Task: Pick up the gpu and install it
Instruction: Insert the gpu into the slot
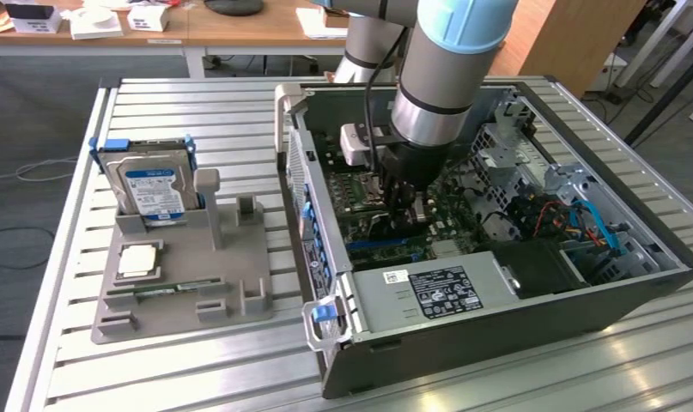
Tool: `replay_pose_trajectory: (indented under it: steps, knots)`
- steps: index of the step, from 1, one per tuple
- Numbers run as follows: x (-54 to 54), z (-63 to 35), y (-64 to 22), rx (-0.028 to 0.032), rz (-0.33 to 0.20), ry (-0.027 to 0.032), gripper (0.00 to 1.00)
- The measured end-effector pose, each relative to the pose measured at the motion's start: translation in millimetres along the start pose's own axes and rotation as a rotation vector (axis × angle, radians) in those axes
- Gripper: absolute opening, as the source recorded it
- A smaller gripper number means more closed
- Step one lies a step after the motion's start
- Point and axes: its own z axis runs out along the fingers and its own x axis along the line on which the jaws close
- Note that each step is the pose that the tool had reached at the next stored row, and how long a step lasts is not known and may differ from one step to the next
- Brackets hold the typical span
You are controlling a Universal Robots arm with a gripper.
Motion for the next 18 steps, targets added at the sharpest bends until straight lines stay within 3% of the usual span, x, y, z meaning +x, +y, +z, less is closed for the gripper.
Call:
replay_pose_trajectory:
  steps: [18]
  knots:
    - [0.0, 1.9, 0.0, 0.0000, 0.000, -0.0001, 0.27]
